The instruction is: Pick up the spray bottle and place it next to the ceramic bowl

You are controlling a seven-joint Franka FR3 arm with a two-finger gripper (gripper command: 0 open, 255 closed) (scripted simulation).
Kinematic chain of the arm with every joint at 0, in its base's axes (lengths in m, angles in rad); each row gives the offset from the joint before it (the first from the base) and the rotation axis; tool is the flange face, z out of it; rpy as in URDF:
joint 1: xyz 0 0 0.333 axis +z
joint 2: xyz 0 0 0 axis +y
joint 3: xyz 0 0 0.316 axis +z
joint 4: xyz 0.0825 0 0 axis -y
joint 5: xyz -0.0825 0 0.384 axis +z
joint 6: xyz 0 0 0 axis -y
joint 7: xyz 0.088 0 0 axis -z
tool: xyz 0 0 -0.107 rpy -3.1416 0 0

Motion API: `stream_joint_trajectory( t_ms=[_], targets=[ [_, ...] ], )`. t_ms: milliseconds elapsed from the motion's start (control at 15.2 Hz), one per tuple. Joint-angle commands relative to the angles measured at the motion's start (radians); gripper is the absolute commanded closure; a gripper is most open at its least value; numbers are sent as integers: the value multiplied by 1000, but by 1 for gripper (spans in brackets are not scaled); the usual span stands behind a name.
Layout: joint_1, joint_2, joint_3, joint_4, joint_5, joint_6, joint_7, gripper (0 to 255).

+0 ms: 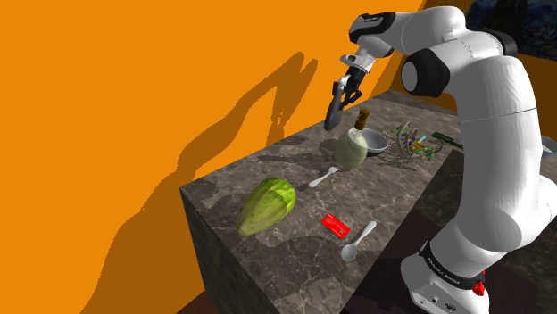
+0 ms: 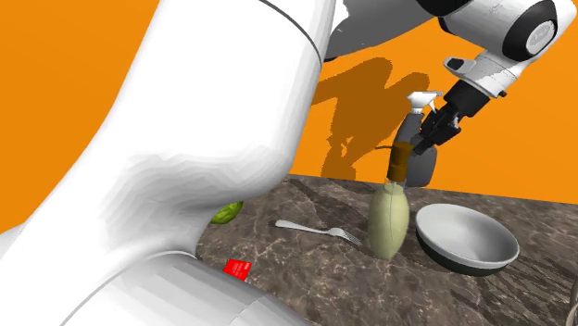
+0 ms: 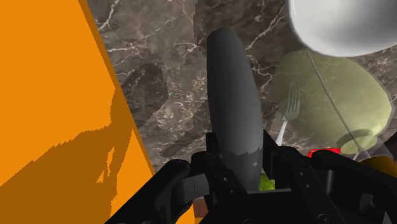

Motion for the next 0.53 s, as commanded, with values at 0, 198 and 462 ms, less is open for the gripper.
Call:
stream_joint_trajectory(
  t_ms=[0, 198, 462],
  targets=[
    [6, 2, 1, -23, 1, 22, -11, 255],
    [10, 13, 3, -47, 6, 50, -26, 255],
    [14, 30, 7, -74, 13, 87, -45, 255]
  ],
)
